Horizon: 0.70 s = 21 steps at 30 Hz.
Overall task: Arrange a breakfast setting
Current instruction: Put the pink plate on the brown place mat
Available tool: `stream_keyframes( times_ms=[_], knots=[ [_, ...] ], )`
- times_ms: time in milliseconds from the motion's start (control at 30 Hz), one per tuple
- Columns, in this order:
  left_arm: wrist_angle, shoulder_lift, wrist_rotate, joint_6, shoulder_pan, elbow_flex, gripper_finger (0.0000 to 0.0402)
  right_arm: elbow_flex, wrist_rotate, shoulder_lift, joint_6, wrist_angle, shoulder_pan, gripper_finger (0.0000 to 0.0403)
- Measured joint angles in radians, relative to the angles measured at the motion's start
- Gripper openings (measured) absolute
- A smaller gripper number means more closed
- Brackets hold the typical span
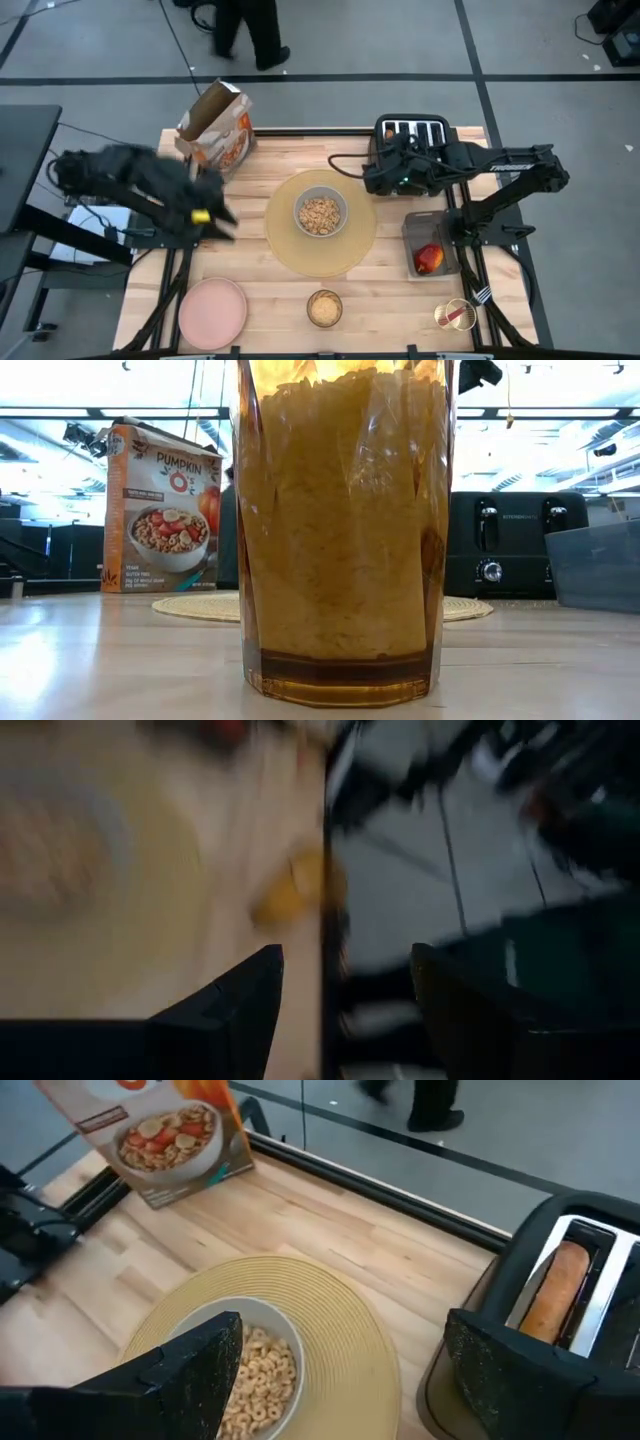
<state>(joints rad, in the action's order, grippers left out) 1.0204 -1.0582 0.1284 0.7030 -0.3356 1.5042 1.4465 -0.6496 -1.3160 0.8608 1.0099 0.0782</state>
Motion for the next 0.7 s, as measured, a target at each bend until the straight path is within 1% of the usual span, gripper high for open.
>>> stream_keyframes(
  times_ms=[100,200,267,333,400,500,600,700],
  knots=[
    [0.003,-0.048,-0.032,0.212,-0.164,-0.061,0.0228,0.01,-0.001,0.018,-0.037,-0.006,0.016,0.0348],
    [-0.021,-0.11,-0.051,0.443,-0.302,-0.129,0.0228,0.01,-0.001,0.028,-0.081,-0.004,0.021,0.0348],
    [-0.023,-0.161,-0.08,0.602,-0.38,-0.166,0.0228,0.01,-0.007,0.034,-0.106,-0.007,0.021,0.0348],
    [-0.021,-0.219,-0.109,0.751,-0.447,-0.192,0.0228,0.01,-0.039,0.037,-0.141,-0.021,0.021,0.0348],
    [-0.028,-0.285,-0.128,0.869,-0.501,-0.204,0.0228,0.01,-0.071,0.036,-0.2,-0.036,0.025,0.0348],
    [-0.047,-0.395,-0.13,0.983,-0.556,-0.192,0.0228,0.01,-0.091,0.036,-0.275,-0.056,0.032,0.0348],
    [-0.077,-0.496,-0.132,1.019,-0.586,-0.163,0.0225,0.01,-0.089,0.042,-0.286,-0.055,0.055,0.0348],
    [-0.078,-0.581,-0.132,1.043,-0.599,-0.154,0.0214,0.01,-0.058,0.057,-0.288,-0.053,0.096,0.0348]
  ],
)
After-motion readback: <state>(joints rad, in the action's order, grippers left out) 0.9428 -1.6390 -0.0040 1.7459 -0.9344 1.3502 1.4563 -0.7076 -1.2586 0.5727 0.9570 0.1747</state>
